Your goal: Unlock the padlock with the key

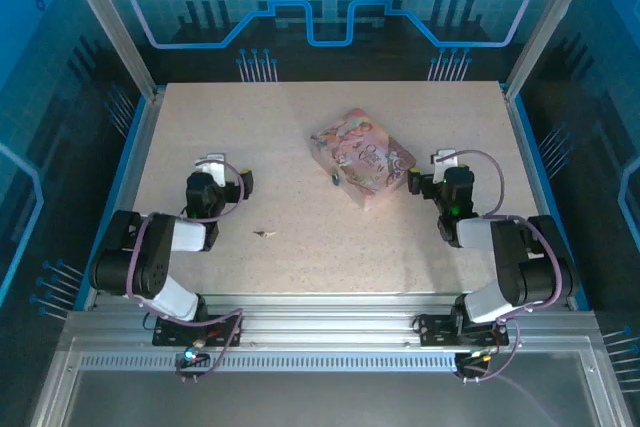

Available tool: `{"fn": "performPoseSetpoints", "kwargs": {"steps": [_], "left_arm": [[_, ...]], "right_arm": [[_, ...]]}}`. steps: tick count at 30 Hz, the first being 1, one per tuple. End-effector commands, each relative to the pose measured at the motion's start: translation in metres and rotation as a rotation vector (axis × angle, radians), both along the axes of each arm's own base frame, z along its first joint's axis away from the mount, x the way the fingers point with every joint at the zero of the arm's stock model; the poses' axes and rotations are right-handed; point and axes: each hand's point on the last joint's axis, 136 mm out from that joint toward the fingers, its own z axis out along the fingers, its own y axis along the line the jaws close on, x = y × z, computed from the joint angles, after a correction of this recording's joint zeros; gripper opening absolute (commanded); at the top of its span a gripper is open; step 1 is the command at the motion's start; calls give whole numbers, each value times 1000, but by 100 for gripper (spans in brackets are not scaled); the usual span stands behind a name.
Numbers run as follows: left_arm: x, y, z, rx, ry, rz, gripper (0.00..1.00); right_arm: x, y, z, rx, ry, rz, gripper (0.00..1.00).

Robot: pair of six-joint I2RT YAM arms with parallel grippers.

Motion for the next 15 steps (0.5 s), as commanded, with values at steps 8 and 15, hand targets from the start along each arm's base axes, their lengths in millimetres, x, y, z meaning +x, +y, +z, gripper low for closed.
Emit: {"fn": "performPoseSetpoints", "kwargs": {"steps": [8, 15], "left_arm": [[6, -2, 11, 2, -31, -22, 99], [6, -1, 11, -1, -30, -23, 99]], "right_arm": [[1, -5, 4, 4, -22, -26, 100], [1, -5, 4, 3, -22, -25, 100]]}}
